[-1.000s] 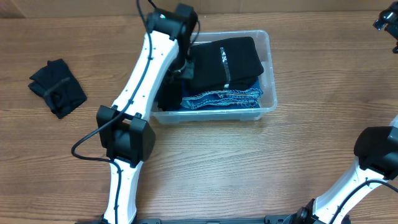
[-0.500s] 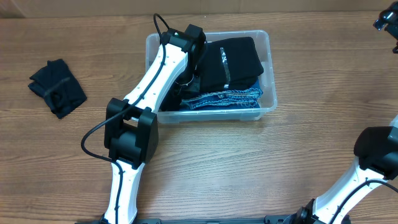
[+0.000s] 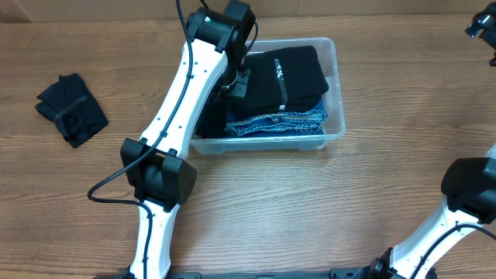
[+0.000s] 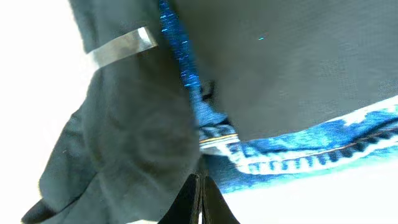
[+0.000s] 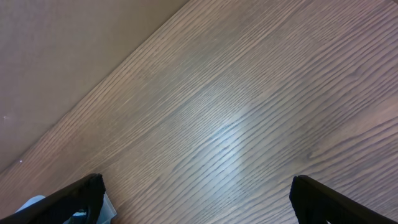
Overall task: Pack container
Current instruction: 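Lower the black cloth into the container and tuck it down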
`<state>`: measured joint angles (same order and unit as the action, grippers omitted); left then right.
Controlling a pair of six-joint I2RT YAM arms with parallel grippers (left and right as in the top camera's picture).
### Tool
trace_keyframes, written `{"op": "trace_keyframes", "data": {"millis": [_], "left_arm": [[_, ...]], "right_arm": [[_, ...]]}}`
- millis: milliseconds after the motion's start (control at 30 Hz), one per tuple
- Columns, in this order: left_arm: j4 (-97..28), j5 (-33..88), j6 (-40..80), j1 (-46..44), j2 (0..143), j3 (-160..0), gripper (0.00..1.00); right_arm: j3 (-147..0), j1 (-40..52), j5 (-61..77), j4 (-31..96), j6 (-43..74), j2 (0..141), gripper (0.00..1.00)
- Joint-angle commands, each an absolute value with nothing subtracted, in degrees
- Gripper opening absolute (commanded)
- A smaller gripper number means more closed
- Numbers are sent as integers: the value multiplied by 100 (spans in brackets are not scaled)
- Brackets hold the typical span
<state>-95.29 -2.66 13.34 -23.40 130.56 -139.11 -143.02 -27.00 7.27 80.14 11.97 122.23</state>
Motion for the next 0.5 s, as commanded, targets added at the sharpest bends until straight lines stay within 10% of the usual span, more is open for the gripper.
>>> {"op": "trace_keyframes", "data": {"millis": [0, 467], "left_arm": [[-9553, -620, 1505, -2110, 12929, -13939, 4], [-8484, 71, 1417, -1802, 12929, -12289, 4]], "right_arm": [[-14322, -2724, 740, 7988, 1201, 12184, 100], [-14322, -2724, 740, 7988, 1201, 12184, 100]]}}
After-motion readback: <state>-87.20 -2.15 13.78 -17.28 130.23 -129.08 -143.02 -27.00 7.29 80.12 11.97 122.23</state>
